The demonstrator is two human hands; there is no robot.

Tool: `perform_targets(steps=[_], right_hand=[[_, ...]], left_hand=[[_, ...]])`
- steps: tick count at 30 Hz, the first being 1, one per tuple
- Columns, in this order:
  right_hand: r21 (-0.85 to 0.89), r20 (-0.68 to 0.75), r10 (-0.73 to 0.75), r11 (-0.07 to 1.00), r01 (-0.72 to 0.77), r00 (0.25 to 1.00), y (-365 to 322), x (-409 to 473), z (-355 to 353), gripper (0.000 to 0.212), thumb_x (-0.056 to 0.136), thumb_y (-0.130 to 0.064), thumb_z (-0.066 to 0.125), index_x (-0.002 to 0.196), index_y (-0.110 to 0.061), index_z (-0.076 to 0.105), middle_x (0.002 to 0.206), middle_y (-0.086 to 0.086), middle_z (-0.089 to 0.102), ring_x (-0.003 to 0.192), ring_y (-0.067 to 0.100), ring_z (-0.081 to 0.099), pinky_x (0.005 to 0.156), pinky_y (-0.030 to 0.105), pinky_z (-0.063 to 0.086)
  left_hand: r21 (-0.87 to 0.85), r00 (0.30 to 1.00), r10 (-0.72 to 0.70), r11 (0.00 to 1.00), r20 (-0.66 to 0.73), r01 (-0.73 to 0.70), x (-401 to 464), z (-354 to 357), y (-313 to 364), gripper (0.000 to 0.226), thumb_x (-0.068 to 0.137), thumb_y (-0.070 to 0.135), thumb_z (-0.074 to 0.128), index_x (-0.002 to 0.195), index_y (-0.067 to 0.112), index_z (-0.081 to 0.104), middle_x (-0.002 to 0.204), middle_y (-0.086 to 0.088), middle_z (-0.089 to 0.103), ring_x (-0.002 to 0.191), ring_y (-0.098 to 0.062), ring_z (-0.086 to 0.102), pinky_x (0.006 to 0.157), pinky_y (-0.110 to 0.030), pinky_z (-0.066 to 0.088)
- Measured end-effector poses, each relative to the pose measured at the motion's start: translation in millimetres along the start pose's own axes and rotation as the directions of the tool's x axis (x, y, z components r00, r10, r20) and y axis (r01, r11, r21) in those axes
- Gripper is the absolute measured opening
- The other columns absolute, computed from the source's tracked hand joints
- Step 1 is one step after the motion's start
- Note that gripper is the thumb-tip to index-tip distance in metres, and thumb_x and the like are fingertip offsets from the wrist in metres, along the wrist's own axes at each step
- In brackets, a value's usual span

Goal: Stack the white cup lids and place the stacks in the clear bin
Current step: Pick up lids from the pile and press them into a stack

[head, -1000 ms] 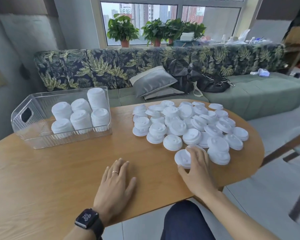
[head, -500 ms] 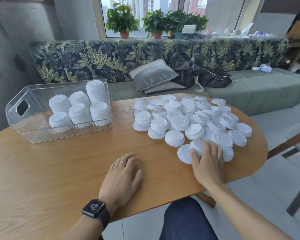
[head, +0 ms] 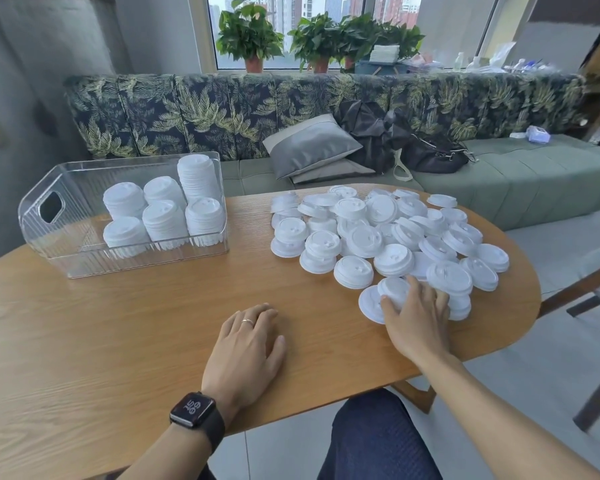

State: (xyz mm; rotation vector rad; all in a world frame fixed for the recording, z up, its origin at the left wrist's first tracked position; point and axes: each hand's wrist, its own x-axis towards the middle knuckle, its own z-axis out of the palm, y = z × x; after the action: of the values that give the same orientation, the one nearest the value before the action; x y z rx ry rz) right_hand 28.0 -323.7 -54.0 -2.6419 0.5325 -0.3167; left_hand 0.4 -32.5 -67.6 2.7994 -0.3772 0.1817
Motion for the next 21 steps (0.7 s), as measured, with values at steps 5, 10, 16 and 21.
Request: perform_targets(steps=[5,10,16,21], right_hand=[[0.106,-0.075,-0.028,0.994,0.036,0.997,0,-2,2,0.079,0.091,-0.052,0.065,0.154,-0.015,0.036,0.148,0.013,0.047,0.137,0.034,0.030,0.117,0.049,0.027],[0.271,-0.219,-0.254,0.912,0.309,0.942,-14,-18,7,0.085,0.082,-0.043,0.081,0.151,-0.017,0.039,0.140,0.005,0.047,0.129,0.027,0.040,0.111,0.045,0.037],[0.417,-0.137,-0.521,0.741,0.526,0.843,-51,-51,25,0.085,0.082,-0.041,0.080,0.153,-0.021,0.037,0.142,-0.012,0.041,0.133,-0.002,0.035,0.108,0.003,0.024],[0.456,-0.142,-0.661,0.617,0.641,0.737,-70,-68,39,0.078,0.082,-0.040,0.077,0.149,-0.018,0.044,0.144,-0.006,0.050,0.135,0.010,0.050,0.110,0.014,0.037]], left_hand=[[-0.017,1.000,-0.001,1.000,-0.004,0.001,0,1,-1,0.069,0.094,0.059,0.022,0.145,0.025,0.053,0.154,0.007,0.047,0.144,-0.016,0.041,0.123,-0.032,0.024],[-0.057,0.999,-0.020,0.998,-0.026,0.018,1,1,1,0.067,0.096,0.059,0.026,0.147,0.023,0.051,0.154,0.007,0.048,0.145,-0.016,0.041,0.122,-0.032,0.026],[-0.354,0.993,-0.106,0.932,-0.060,0.078,0,-12,12,0.048,0.104,0.052,0.046,0.144,0.027,0.052,0.138,0.014,0.059,0.129,-0.008,0.053,0.110,-0.027,0.040],[-0.819,0.975,-0.209,0.547,0.071,0.176,7,-19,23,0.030,0.096,0.051,0.058,0.122,0.036,0.063,0.109,0.024,0.075,0.107,0.004,0.069,0.091,-0.015,0.051]])
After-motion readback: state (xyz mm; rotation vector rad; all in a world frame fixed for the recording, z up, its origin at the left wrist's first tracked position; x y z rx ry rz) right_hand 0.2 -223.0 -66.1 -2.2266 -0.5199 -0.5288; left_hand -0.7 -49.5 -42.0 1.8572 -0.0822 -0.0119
